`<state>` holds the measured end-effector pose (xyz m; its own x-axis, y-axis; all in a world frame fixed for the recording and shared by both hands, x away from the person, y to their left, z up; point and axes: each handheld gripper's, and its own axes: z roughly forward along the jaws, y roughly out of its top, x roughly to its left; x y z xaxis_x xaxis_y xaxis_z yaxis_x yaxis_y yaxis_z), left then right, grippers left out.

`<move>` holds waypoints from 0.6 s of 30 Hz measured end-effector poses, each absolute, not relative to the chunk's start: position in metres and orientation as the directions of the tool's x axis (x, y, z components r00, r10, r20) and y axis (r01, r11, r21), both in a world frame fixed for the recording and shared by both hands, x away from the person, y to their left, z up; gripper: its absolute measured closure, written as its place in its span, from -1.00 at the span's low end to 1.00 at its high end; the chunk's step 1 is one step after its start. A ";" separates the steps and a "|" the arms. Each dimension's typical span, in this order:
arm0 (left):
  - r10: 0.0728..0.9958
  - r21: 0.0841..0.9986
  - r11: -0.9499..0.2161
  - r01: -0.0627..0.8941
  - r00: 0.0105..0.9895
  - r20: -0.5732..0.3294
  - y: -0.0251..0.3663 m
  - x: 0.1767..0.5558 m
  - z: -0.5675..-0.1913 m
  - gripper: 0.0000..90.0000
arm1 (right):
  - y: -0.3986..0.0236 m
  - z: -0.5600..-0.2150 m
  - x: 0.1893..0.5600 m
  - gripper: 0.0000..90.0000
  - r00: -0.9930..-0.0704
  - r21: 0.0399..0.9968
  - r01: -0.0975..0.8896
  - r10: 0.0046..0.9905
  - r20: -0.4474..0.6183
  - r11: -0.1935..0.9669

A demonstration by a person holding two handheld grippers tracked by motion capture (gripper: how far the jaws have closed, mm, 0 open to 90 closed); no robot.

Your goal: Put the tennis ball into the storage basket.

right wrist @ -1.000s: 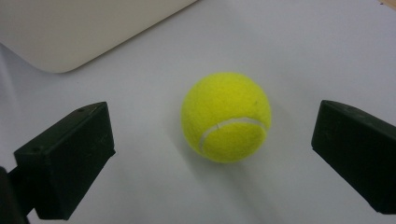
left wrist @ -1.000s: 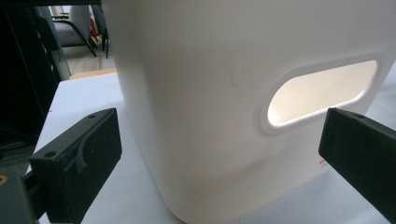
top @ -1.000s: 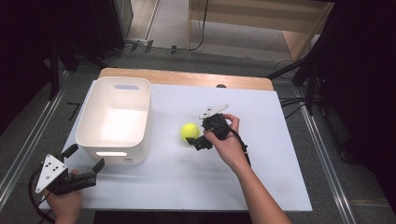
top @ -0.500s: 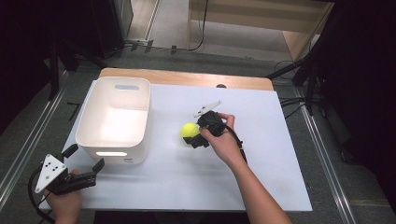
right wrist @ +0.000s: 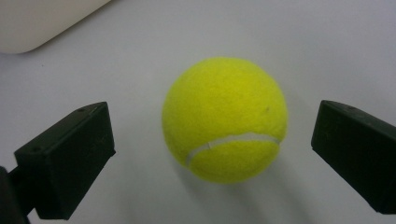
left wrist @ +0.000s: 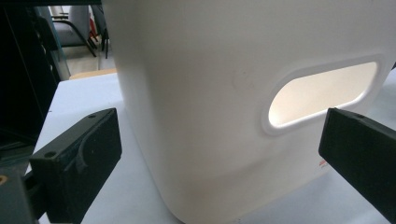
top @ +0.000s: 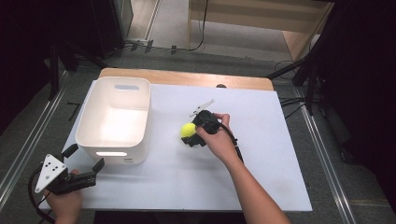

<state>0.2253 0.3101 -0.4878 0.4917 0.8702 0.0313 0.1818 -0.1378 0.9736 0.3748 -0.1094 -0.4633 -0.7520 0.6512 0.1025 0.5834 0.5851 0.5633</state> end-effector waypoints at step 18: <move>0.870 0.973 -0.139 0.182 0.492 0.032 0.310 0.225 -0.488 -1.00 | -0.102 -0.475 0.382 -0.87 -0.727 0.532 0.617 0.679 0.103 0.580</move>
